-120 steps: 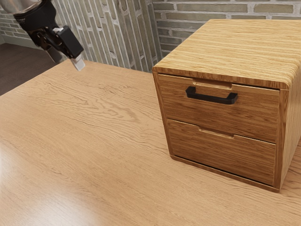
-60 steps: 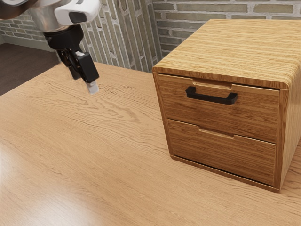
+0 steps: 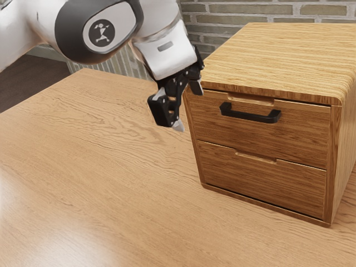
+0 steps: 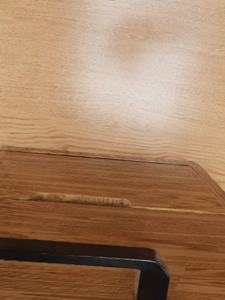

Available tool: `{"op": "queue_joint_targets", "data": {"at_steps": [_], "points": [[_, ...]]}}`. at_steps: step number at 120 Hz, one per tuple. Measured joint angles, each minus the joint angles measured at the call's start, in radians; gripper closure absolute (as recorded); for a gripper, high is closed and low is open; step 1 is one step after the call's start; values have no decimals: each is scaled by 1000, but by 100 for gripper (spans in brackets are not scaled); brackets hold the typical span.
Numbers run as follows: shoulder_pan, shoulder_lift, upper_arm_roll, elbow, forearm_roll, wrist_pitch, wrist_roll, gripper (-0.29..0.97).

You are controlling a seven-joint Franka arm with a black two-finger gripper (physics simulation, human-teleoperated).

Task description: Pull the drawer handle with one arm to open the drawer

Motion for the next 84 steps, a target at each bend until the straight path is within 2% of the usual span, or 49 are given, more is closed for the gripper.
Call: {"op": "queue_joint_targets", "data": {"at_steps": [8, 15, 23, 31, 37, 56, 84], "points": [[-55, 46, -2, 20, 27, 9, 63, 0], [-77, 59, -2, 18, 94, 20, 102, 0], [-88, 43, -4, -8, 150, 28, 140, 0], [-95, 31, -8, -26, 174, 34, 169, 0], [-103, 40, -11, -27, 167, 38, 187, 0], [-119, 40, 26, -27, 59, 45, 192, 0], [-77, 66, 30, -4, 21, 49, 183, 0]]}}
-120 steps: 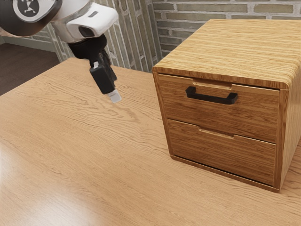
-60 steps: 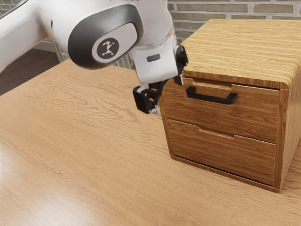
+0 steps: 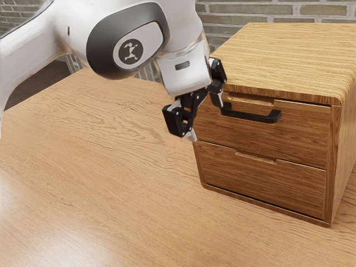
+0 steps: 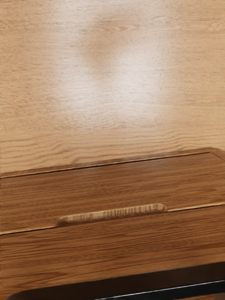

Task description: Pull the drawer handle with one arm to open the drawer

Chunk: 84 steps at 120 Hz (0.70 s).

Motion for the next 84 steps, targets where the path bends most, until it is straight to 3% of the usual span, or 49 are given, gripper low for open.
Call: {"op": "queue_joint_targets", "data": {"at_steps": [66, 84], "points": [[-12, 77, 13, 74, -22, -6, -89, 0], [-29, 65, -20, 71, 84, -3, -135, 0]]}}
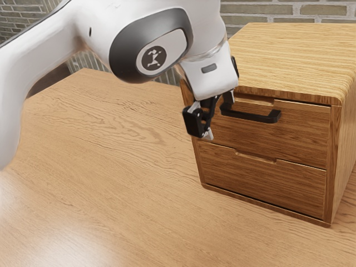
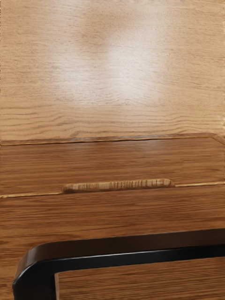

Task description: Pull the drawer handle with one arm to open the drawer

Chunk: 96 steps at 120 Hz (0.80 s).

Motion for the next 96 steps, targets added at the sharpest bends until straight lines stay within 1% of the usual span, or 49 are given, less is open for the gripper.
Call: {"op": "queue_joint_targets", "data": {"at_steps": [10, 23, 60, 96], "points": [[-16, -6, -8, 0, 36, 1, -25, 0], [-17, 3, -9, 1, 57, 2, -52, 0], [-16, 25, -4, 1, 70, 30, -119, 0], [-17, 18, -6, -4, 56, 99, -207, 0]]}}
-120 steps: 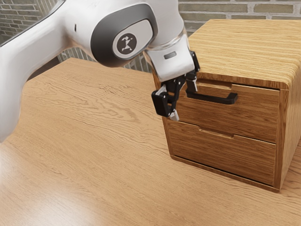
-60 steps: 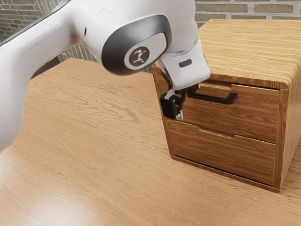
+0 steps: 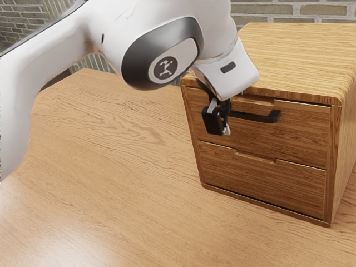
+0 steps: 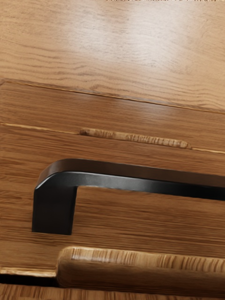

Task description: Pull the drawer handle with one arm to open the drawer

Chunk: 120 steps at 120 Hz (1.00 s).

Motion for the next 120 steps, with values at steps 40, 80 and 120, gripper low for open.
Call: {"op": "queue_joint_targets", "data": {"at_steps": [40, 80, 120], "points": [[6, 22, 12, -13, -92, 38, -85, 0], [-44, 10, 17, -85, -45, 61, -166, 0], [-56, -99, 15, -231, -5, 84, -224, 2]]}}
